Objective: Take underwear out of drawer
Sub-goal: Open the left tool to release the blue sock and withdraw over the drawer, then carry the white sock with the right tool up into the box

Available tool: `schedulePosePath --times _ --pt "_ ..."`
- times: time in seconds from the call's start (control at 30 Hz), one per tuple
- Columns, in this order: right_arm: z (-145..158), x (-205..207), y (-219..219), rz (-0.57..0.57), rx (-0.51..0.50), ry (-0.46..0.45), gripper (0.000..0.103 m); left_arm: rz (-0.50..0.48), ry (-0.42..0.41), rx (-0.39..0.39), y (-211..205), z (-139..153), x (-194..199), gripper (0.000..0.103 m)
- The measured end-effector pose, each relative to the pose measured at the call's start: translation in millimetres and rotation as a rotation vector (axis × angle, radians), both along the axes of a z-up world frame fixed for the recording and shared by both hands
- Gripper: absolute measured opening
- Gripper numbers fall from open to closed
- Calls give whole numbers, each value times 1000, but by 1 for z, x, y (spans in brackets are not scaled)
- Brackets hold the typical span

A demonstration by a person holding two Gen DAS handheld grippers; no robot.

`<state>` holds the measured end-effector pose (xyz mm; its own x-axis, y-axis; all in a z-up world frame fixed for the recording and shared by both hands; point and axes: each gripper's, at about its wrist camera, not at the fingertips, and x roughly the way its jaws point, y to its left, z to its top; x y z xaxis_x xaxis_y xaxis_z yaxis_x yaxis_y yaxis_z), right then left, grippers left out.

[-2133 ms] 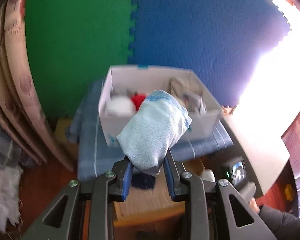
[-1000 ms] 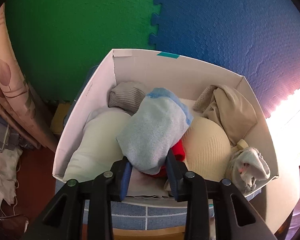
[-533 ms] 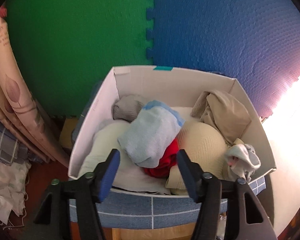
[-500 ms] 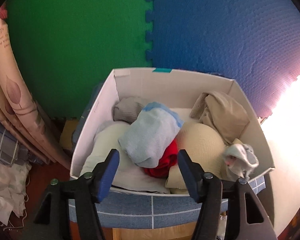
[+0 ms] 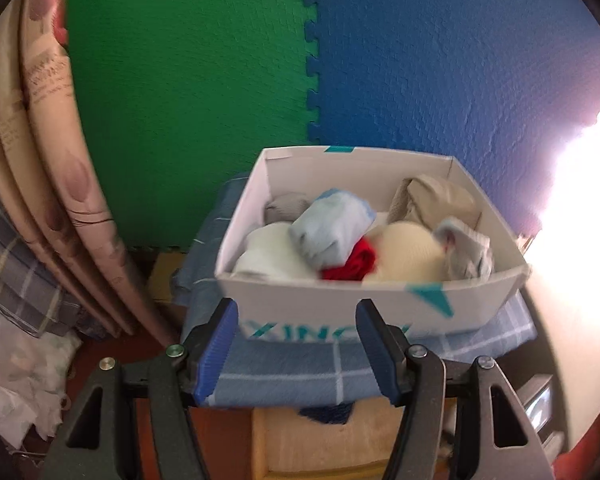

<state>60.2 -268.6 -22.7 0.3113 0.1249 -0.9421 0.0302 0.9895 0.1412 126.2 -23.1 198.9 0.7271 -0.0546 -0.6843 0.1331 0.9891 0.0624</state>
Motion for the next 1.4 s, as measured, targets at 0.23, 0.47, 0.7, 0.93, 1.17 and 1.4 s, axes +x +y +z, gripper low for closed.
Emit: schedulePosePath --times 0.23,0.47,0.7,0.93,1.17,1.4 --pt "0 0 0 0 -12 3 44 44 14 39 11 -45 -45 63" --pt "1 0 1 4 -38 0 44 128 116 13 21 -127 -77 63" --pt "3 -1 2 2 -49 -8 44 173 158 7 26 -172 -92 63" --pt "4 -2 4 4 -60 -10 44 221 200 -12 33 -192 -92 63" --pt "7 -3 3 4 -63 -32 44 229 204 -37 35 -196 -95 63" --pt "23 -9 2 6 -27 -104 44 245 193 -82 43 -197 -96 63"
